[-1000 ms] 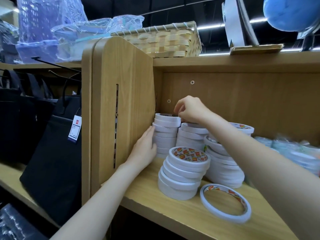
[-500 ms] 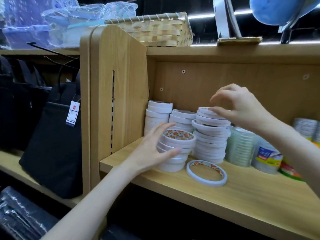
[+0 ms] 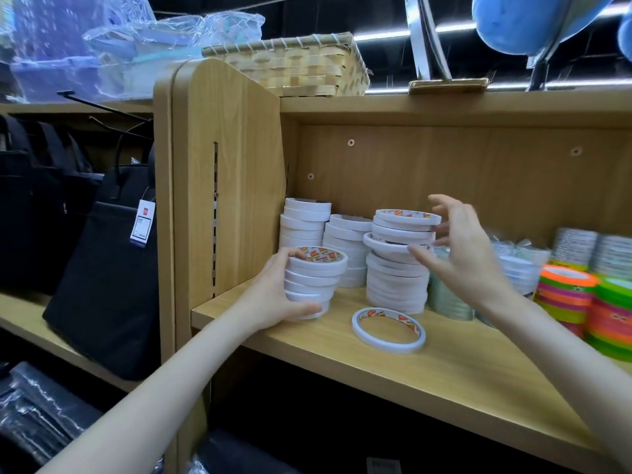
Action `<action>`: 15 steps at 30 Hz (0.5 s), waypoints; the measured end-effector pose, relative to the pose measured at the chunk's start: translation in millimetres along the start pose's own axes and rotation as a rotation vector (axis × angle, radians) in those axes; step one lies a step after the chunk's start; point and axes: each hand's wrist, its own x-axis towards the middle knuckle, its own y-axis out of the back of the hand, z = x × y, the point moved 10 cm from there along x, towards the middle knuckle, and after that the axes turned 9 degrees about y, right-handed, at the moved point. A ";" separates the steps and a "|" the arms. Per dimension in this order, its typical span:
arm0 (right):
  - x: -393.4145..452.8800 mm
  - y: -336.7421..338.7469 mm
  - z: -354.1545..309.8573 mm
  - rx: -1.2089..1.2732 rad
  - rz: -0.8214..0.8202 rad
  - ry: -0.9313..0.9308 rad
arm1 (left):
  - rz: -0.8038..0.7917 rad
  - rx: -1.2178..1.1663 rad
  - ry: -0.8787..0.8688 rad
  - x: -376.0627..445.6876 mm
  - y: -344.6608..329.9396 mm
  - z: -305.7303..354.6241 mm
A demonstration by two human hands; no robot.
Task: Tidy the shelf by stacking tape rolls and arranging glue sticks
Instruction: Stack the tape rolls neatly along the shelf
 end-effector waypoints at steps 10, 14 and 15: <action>-8.3 -118.8 -50.1 0.261 -0.631 -0.085 | -0.066 -0.048 0.060 -4.0 5.6 -9.5; -19.6 -125.0 -41.7 0.333 -0.711 -0.134 | -0.088 -0.087 0.107 -10.6 12.1 -16.2; -20.2 -116.8 -38.3 0.273 -0.721 -0.118 | -0.096 -0.096 0.123 -11.5 13.0 -18.3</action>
